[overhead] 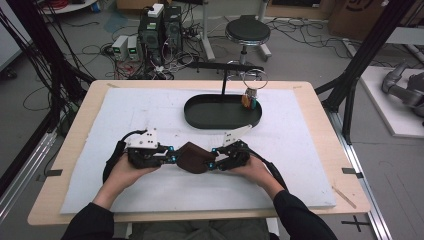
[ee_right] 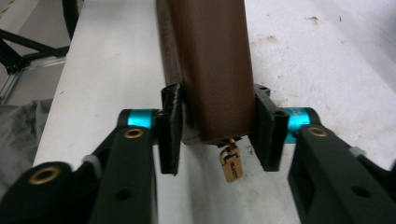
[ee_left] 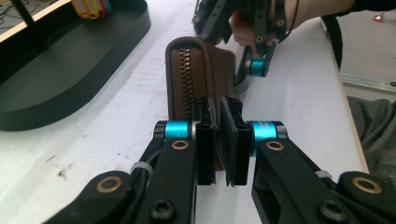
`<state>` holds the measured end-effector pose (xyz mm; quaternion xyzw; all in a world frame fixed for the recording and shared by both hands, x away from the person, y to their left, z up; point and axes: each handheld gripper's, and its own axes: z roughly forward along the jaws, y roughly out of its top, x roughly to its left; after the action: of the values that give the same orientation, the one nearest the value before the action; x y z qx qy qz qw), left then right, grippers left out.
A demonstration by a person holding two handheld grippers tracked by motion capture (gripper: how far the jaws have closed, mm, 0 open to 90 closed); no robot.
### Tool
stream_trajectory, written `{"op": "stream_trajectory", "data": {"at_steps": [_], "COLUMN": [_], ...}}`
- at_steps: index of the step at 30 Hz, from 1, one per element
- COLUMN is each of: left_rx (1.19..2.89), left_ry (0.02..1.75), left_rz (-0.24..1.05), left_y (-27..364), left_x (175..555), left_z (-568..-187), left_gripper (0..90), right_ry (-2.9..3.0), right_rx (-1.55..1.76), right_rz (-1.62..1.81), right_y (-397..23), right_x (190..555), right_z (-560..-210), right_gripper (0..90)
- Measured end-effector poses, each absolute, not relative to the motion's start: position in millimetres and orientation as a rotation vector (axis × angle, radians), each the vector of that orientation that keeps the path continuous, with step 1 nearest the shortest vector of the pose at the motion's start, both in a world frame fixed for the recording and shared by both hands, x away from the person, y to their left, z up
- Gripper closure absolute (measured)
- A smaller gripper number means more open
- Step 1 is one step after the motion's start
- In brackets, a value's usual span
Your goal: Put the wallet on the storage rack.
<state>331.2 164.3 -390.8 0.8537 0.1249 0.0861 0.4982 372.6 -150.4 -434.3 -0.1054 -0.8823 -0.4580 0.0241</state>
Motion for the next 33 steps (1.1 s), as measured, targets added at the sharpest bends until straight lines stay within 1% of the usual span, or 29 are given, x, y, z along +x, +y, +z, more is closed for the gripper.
{"op": "stream_trajectory", "data": {"at_steps": [2, 5, 8, 9, 12, 15, 18, 21, 26, 29, 31, 33], "left_rx": [2.063, 2.053, 2.027, 2.019, 1.983, 1.964, 1.975, 1.997, 2.04, 2.065, 2.068, 2.069], "left_ry": [0.314, 0.329, 0.359, 0.365, 0.356, 0.306, 0.256, 0.25, 0.24, 0.216, 0.201, 0.194], "left_rz": [0.202, 0.196, 0.188, 0.184, 0.171, 0.152, 0.139, 0.143, 0.109, 0.091, 0.081, 0.074], "left_y": [166, 167, 167, 167, 167, 163, 156, 148, 134, 129, 127, 125], "left_x": [332, 333, 333, 333, 333, 329, 326, 327, 330, 331, 331, 331], "left_z": [-392, -392, -390, -389, -383, -375, -369, -367, -367, -367, -367, -366], "left_gripper": [83.7, 80.2, 68.4, 60.6, 46.4, 38.5, 35.2, 35.0, 35.6, 42.7, 51.4, 56.2], "right_ry": [-2.728, -2.735, -2.737, -2.727, -2.701, -2.699, -2.679, -2.698, -2.726, -2.729, -2.73, -2.735], "right_rx": [-0.299, -0.263, -0.247, -0.229, -0.201, -0.168, -0.153, -0.133, -0.089, -0.075, -0.073, -0.078], "right_rz": [-1.422, -1.433, -1.441, -1.447, -1.479, -1.47, -1.505, -1.464, -1.437, -1.437, -1.442, -1.44], "right_y": [-151, -150, -152, -153, -156, -158, -162, -164, -166, -167, -168, -170], "right_x": [372, 369, 368, 367, 364, 362, 360, 358, 354, 353, 353, 353], "right_z": [-433, -431, -429, -427, -422, -413, -406, -400, -394, -390, -388, -387], "right_gripper": [65.3, 67.5, 68.2, 68.4, 68.5, 68.5, 68.4, 68.5, 68.4, 68.4, 68.3, 68.3]}}
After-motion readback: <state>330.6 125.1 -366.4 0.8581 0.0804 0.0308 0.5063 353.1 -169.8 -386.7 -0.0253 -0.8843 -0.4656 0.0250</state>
